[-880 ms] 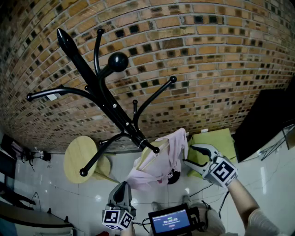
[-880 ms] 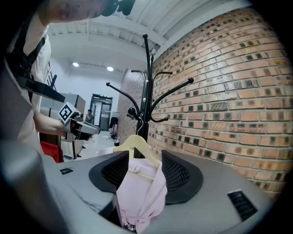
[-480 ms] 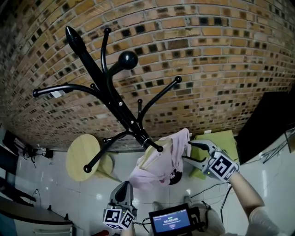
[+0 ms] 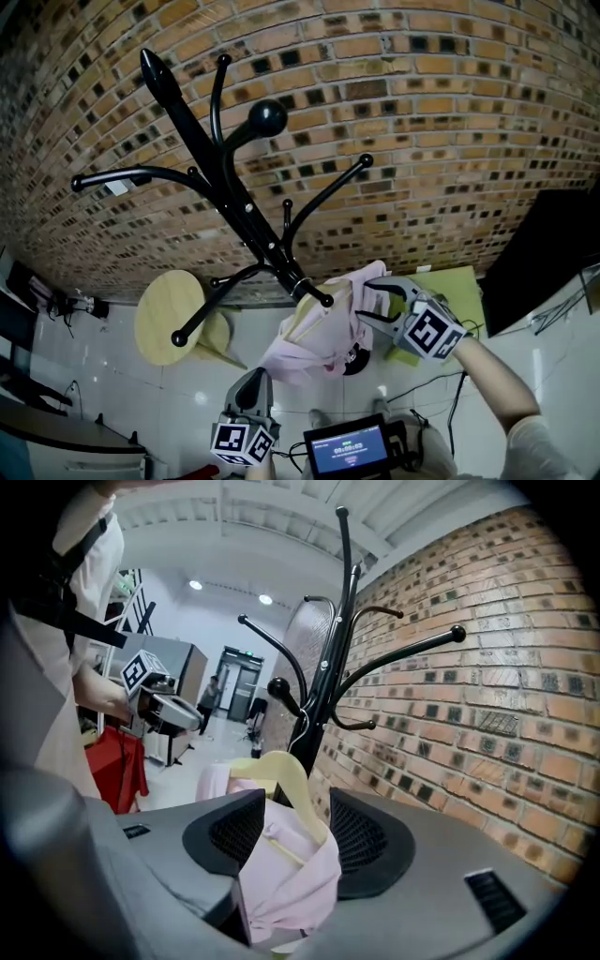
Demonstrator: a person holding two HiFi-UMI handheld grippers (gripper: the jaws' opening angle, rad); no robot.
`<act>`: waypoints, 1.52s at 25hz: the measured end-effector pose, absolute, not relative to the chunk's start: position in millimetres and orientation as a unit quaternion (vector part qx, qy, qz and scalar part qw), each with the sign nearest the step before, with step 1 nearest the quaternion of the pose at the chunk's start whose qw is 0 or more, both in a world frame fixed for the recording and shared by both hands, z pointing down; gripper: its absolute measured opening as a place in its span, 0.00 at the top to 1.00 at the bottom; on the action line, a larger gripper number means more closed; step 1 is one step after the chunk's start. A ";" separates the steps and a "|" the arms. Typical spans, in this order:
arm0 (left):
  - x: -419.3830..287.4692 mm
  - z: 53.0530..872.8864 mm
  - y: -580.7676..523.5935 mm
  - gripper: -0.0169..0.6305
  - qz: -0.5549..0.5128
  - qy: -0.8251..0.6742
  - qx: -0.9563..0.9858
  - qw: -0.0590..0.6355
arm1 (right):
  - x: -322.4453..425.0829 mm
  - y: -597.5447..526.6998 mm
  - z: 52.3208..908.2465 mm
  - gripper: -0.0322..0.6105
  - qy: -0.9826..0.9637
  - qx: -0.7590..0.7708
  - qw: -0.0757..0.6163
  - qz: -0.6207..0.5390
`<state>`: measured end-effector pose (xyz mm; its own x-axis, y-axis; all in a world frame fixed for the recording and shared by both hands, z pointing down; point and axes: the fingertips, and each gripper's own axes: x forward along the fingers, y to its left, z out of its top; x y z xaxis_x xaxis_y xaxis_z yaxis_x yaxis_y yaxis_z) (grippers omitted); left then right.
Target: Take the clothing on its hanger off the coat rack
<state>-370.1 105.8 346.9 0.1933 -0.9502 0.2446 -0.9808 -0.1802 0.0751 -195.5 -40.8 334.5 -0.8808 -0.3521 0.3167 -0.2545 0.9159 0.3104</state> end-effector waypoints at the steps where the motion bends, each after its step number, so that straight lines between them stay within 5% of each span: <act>1: -369.8 346.5 105.7 0.94 0.071 -0.631 0.765 0.107 | -199.8 -41.6 334.9 0.61 -0.960 0.157 0.186 -0.136; 38: -374.5 345.5 95.7 0.94 0.074 -0.630 0.766 0.107 | -255.6 -80.1 370.9 0.61 -0.939 0.088 0.240 -0.228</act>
